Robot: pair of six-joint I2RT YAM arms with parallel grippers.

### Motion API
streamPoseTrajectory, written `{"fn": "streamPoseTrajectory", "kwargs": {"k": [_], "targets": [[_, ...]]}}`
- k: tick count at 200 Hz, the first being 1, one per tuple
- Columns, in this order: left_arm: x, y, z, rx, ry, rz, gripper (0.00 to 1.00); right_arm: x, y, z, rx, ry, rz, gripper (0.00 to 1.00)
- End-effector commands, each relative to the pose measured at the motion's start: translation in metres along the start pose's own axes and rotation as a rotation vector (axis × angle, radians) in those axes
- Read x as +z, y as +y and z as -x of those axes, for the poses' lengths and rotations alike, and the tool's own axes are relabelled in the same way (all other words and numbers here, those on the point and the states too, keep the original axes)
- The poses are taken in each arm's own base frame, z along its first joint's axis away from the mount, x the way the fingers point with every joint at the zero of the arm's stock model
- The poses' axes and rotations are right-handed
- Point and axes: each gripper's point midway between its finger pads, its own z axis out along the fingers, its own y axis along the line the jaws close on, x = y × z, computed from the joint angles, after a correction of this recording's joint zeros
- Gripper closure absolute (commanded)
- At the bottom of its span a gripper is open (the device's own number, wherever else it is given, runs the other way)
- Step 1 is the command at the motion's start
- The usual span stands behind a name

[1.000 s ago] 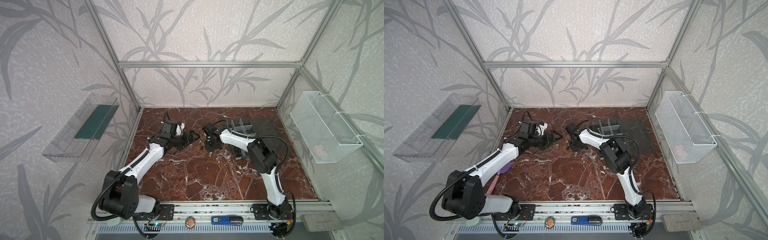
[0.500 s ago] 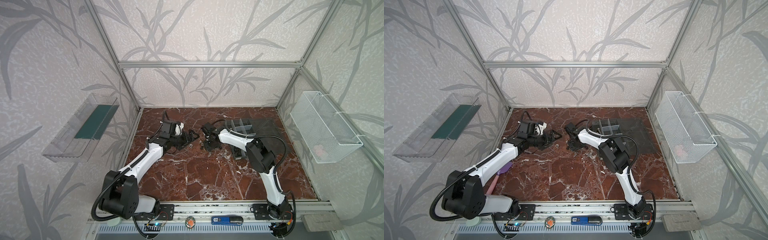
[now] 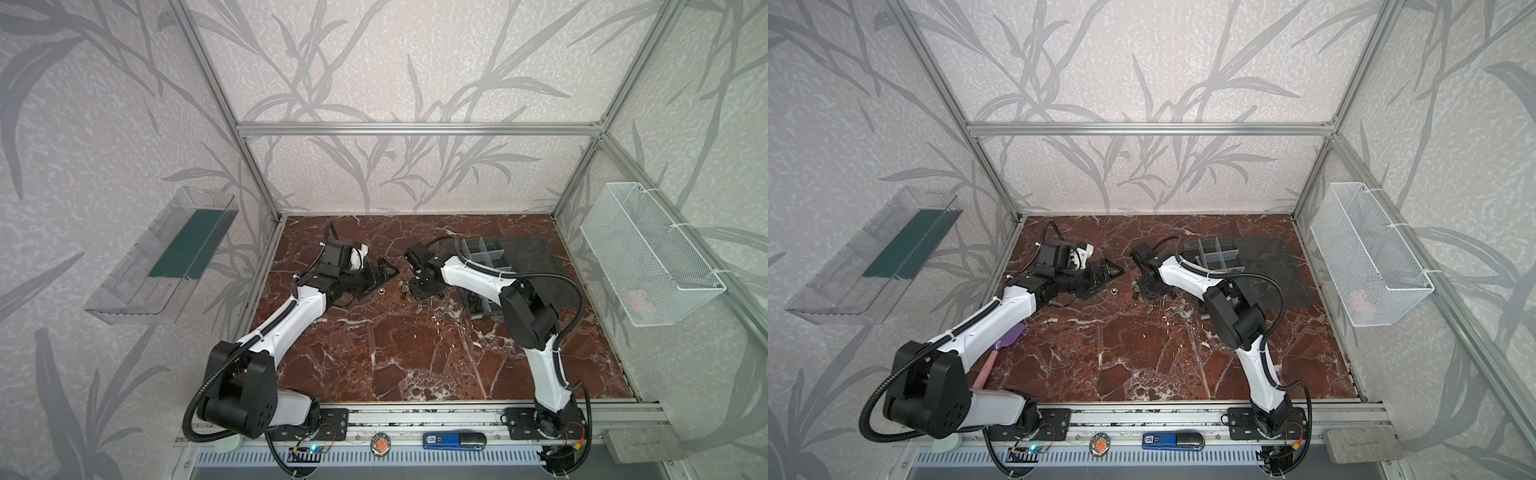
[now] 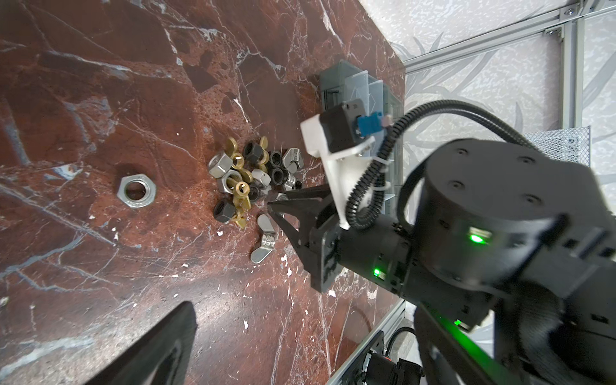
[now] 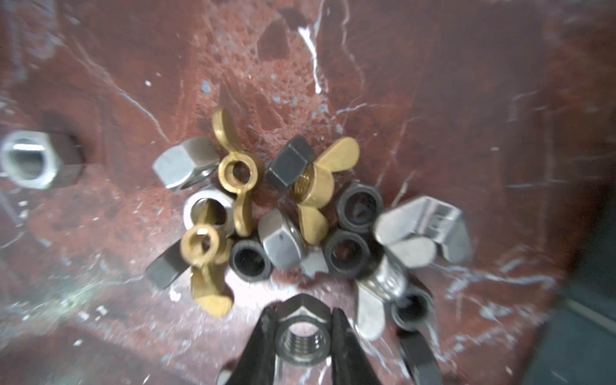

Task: Sort the screws and nuts into containers
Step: Pick up the nut from the center of the table, then place the nut into the container.

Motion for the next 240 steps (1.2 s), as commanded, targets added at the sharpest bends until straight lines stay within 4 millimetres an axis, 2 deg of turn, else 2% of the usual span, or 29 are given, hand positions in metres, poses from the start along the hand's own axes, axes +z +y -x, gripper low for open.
{"fn": "streamPoseTrajectory", "kwargs": {"k": [1,27,62,66,69,95,116,147,168,223,240], "targets": [[-0.003,-0.011,0.002,0.008,-0.011,-0.038,0.0,-0.042,-0.014,0.003,0.003,-0.047,-0.025,0.79],[0.001,-0.019,0.002,0.027,-0.003,-0.049,0.0,-0.066,-0.04,-0.008,0.039,-0.073,-0.068,0.79],[0.012,-0.028,0.0,0.045,0.021,-0.058,0.0,-0.093,-0.091,-0.032,0.124,-0.09,-0.127,0.79],[0.014,-0.029,0.0,0.045,0.024,-0.059,0.01,-0.09,-0.098,-0.038,0.136,-0.077,-0.135,0.79],[0.015,-0.03,-0.001,0.046,0.027,-0.059,0.0,-0.098,-0.103,-0.038,0.148,-0.097,-0.136,0.79],[0.022,-0.033,-0.002,0.054,0.043,-0.061,0.0,-0.105,-0.143,-0.059,0.235,-0.097,-0.171,0.79],[0.026,-0.033,-0.003,0.05,0.053,-0.059,0.0,-0.107,-0.163,-0.073,0.274,-0.082,-0.193,0.78],[0.027,-0.034,-0.004,0.057,0.056,-0.057,0.0,-0.099,-0.185,-0.095,0.326,-0.043,-0.224,0.77],[0.027,-0.033,-0.006,0.058,0.06,-0.052,0.01,-0.091,-0.191,-0.106,0.348,-0.018,-0.22,0.76],[0.027,-0.034,-0.005,0.06,0.055,-0.051,0.0,-0.082,-0.191,-0.111,0.347,0.007,-0.215,0.6],[0.026,-0.034,-0.005,0.062,0.055,-0.048,0.01,-0.083,-0.192,-0.11,0.343,0.007,-0.22,0.58]]}}
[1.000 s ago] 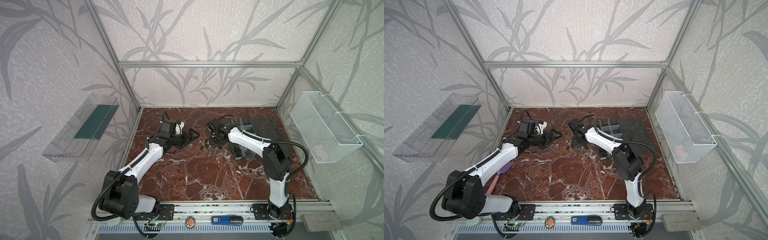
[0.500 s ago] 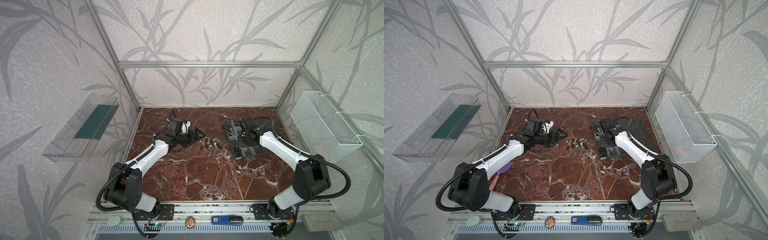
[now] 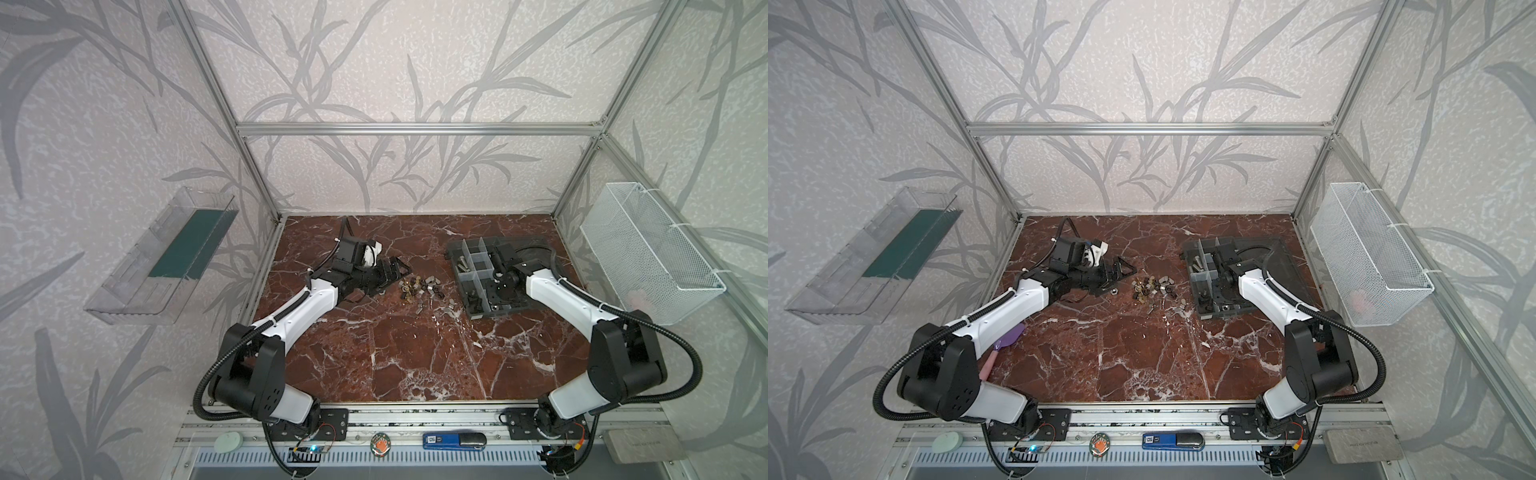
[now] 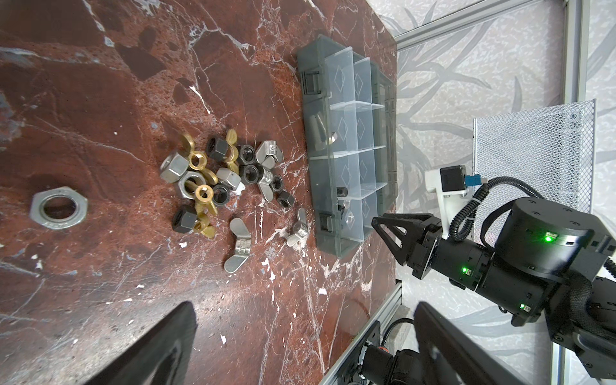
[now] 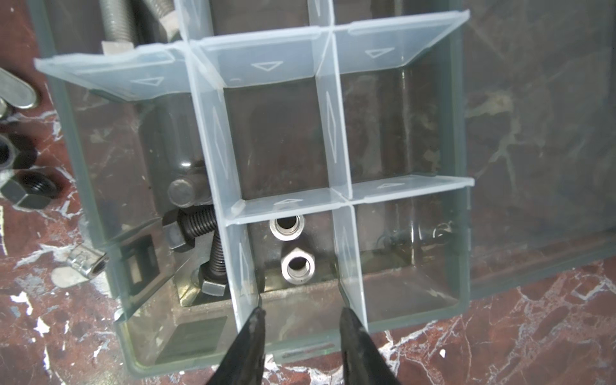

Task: Sort the screws and nuts into containers
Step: Place the nut into the container, then pick up the nut from the center of the table.

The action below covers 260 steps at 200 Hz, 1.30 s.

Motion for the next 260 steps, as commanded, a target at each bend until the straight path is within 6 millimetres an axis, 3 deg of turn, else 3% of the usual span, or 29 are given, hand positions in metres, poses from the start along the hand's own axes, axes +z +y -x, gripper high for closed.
{"fn": "streamPoseTrajectory", "kwargs": {"k": [1,27,58,92,132,136,188,225,260], "targets": [[-0.003,-0.013,0.006,0.025,-0.015,-0.016,0.0,-0.002,0.001,0.002,-0.009,-0.003,0.002,0.58],[-0.005,-0.014,0.006,0.025,-0.017,-0.019,0.01,-0.013,0.006,0.009,-0.02,-0.02,0.032,0.57],[-0.011,-0.015,0.011,0.022,-0.038,-0.02,0.01,-0.04,0.03,0.028,-0.062,-0.099,0.08,0.49],[-0.02,-0.01,0.017,-0.005,-0.061,-0.022,0.01,-0.063,0.077,0.051,-0.122,-0.187,0.164,0.44],[-0.031,0.003,0.018,-0.051,-0.084,-0.022,0.0,-0.07,0.143,0.071,-0.209,-0.214,0.245,0.4],[-0.033,0.004,0.018,-0.054,-0.088,-0.02,0.0,-0.06,0.15,0.071,-0.22,-0.195,0.244,0.4],[-0.047,0.021,0.017,-0.108,-0.116,-0.026,0.0,-0.036,0.222,0.086,-0.286,-0.156,0.314,0.4],[-0.056,0.039,0.02,-0.168,-0.138,-0.028,0.01,-0.015,0.268,0.078,-0.341,-0.116,0.344,0.4],[-0.06,0.056,0.02,-0.226,-0.149,-0.037,0.01,0.007,0.296,0.068,-0.353,-0.074,0.352,0.42]]}}
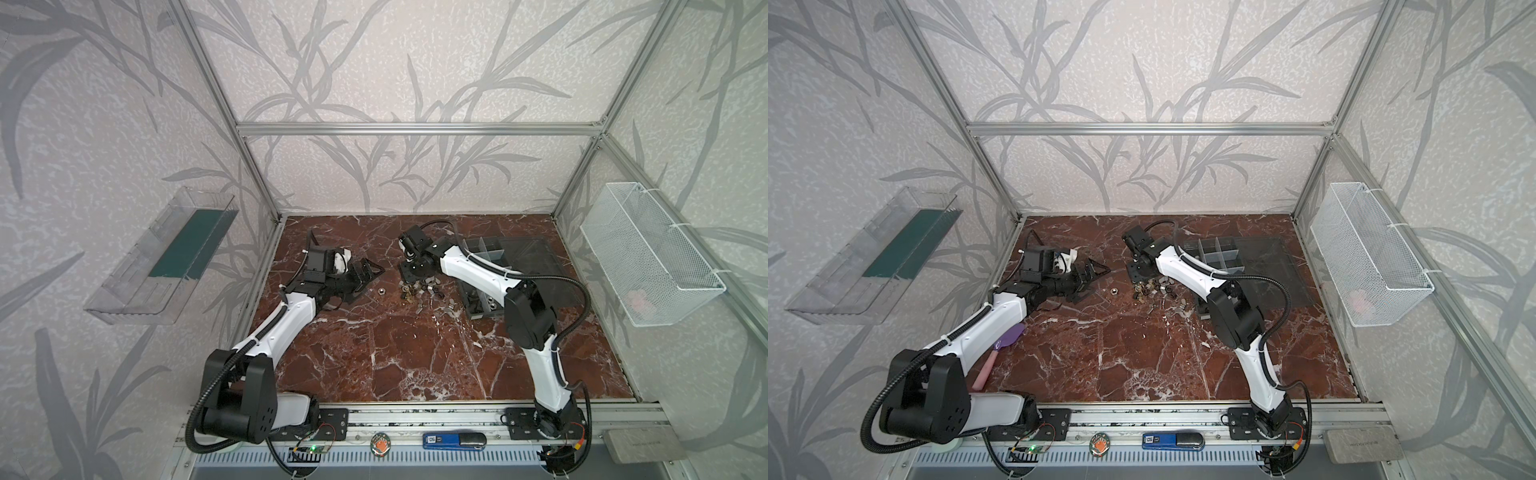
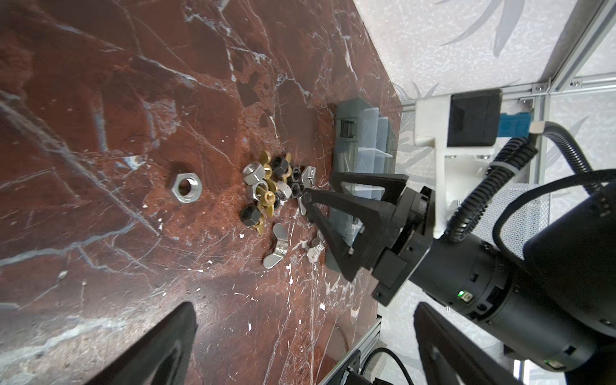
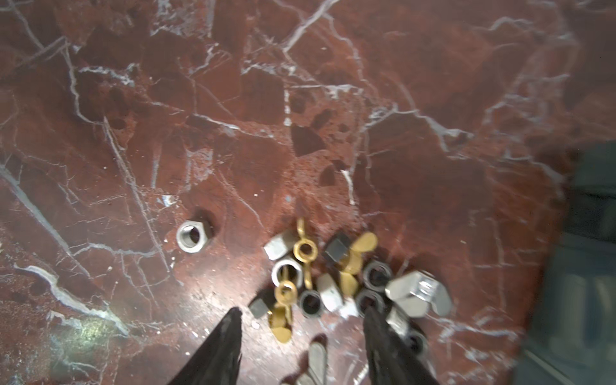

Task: Sort the screws and nuts into containers
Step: Pick up the nut from the center of the table.

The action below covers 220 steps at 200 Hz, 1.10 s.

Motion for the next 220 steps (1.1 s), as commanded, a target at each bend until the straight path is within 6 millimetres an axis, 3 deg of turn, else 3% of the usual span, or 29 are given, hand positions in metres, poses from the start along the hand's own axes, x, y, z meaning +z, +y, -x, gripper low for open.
{"fn": "streamPoseTrajectory", "kwargs": {"k": [1,27,54,220], "targets": [[-0.007,-0.003,0.002,-0.022,-0.01,-0.046,0.01,0.014,0.014,-0.01,0.006,0.055,0.015,0.42],[-0.009,0.001,0.001,-0.027,-0.008,-0.047,0.01,0.028,0.022,-0.013,0.013,0.079,0.016,0.44],[-0.011,0.002,0.001,-0.02,-0.01,-0.046,0.0,0.04,0.018,-0.018,0.021,0.102,-0.018,0.47],[-0.01,0.004,0.001,-0.004,-0.002,-0.041,0.0,0.071,-0.001,-0.022,0.055,0.128,-0.128,0.66]]}}
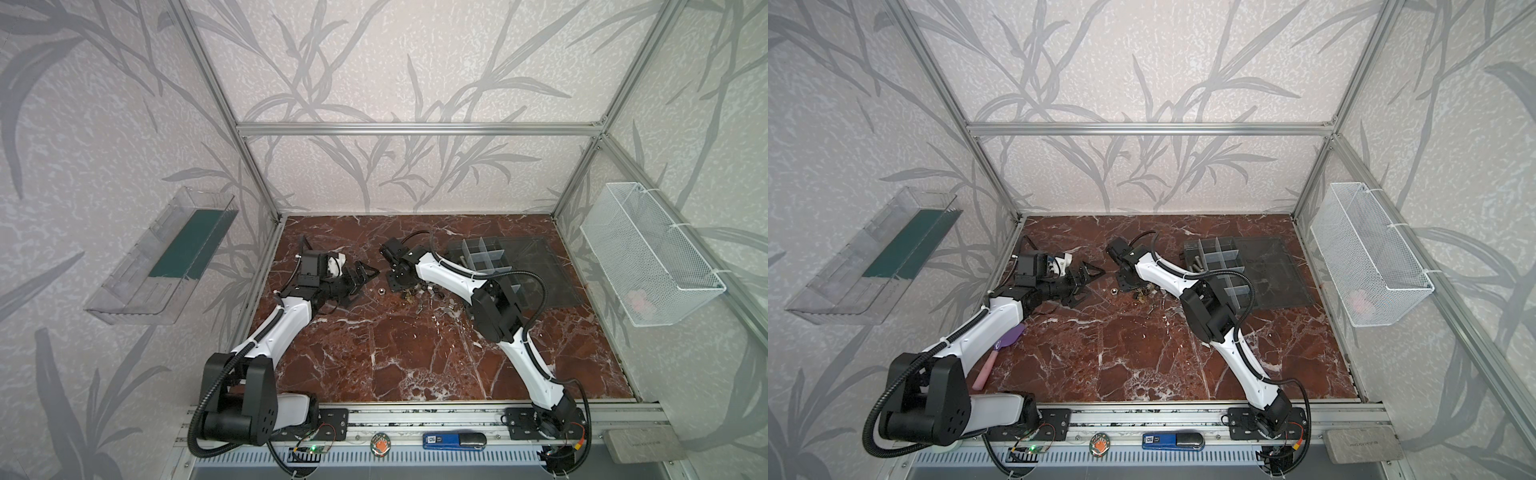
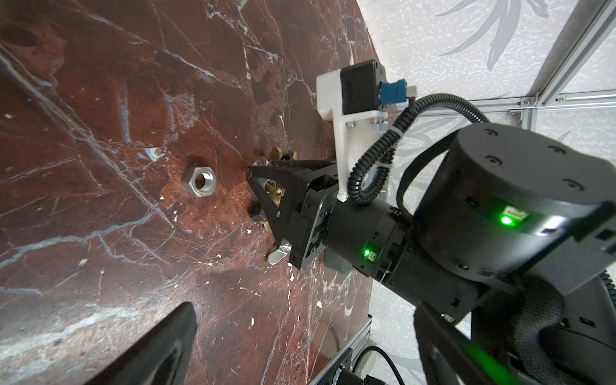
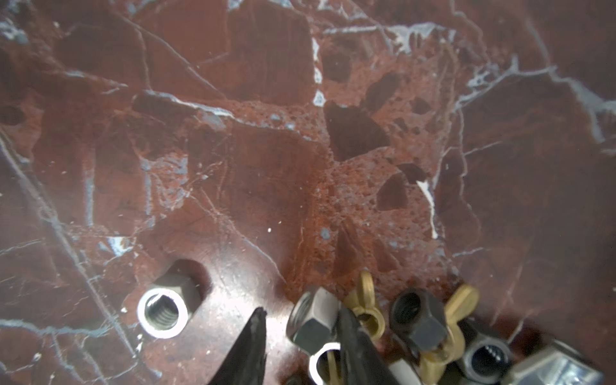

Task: Sort the screws and nuts into containers
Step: Pick up the nut from the center of the table.

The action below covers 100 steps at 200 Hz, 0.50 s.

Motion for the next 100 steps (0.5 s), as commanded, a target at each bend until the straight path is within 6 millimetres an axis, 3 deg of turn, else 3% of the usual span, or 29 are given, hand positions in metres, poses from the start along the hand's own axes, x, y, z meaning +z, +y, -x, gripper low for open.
{"fn": "streamPoseTrajectory", "kwargs": {"k": [1,55,100], "targets": [[-0.004,-0.005,0.001,0.026,-0.005,-0.02,0.0,0.007,-0.01,-0.006,0.009,0.032,-0.042,0.66],[-0.003,-0.005,0.002,0.027,-0.007,-0.018,0.0,0.005,-0.015,-0.008,-0.006,0.041,-0.055,0.8],[-0.004,-0.009,0.002,0.03,-0.009,-0.022,0.0,-0.017,-0.013,0.002,-0.021,0.005,-0.037,0.87]]}}
